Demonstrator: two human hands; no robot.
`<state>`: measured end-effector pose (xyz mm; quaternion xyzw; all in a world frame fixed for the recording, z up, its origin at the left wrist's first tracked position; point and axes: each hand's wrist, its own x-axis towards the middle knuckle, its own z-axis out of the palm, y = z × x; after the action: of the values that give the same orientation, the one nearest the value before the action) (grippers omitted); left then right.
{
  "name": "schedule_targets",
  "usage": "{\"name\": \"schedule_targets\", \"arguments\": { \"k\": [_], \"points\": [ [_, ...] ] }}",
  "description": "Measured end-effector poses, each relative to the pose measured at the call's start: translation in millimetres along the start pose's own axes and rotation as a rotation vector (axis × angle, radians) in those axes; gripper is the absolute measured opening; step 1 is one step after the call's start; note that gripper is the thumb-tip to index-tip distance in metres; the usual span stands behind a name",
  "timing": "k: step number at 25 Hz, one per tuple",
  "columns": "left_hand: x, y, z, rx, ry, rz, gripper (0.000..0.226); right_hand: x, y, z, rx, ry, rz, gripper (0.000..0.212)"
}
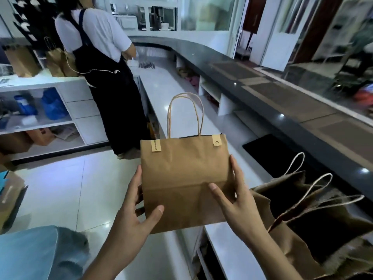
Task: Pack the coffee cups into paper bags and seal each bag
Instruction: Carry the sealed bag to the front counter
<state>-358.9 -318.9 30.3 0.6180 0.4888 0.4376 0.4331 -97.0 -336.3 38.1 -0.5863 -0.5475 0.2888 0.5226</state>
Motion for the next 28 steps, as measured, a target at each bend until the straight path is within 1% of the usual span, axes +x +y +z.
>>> {"name": "schedule_targets", "arguments": {
  "k": [3,6,13,19,24,28],
  "points": [
    [62.1,1.4,-6.4,-0.015,-0.089,0.057,0.097,39.3,-5.8,6.1,0.006,0.093,0.057,0.086],
    [114.2,5.2,-7.3,-0.045,-0.17,0.114,0.096,73.5,-13.9,7.0,-0.051,0.184,0.08,0.084],
    [207.9,21.0,15.1,-0.134,-0.327,0.21,0.097,148.0,-33.7,-10.3,-0.183,0.324,0.117,0.076],
    [268.5,46.6,57.8,-0.134,-0.377,0.276,0.097,207.5,-43.8,-52.0,-0.221,0.411,0.151,0.069],
    [310.9,70.8,108.1,-0.172,-0.456,0.332,0.094,254.0,-49.3,-108.1,-0.24,0.459,0.162,0.061],
    [337.6,88.1,152.0,-0.189,-0.48,0.382,0.095,290.6,-45.7,-154.1,-0.211,0.473,0.197,0.052]
  ]
}}
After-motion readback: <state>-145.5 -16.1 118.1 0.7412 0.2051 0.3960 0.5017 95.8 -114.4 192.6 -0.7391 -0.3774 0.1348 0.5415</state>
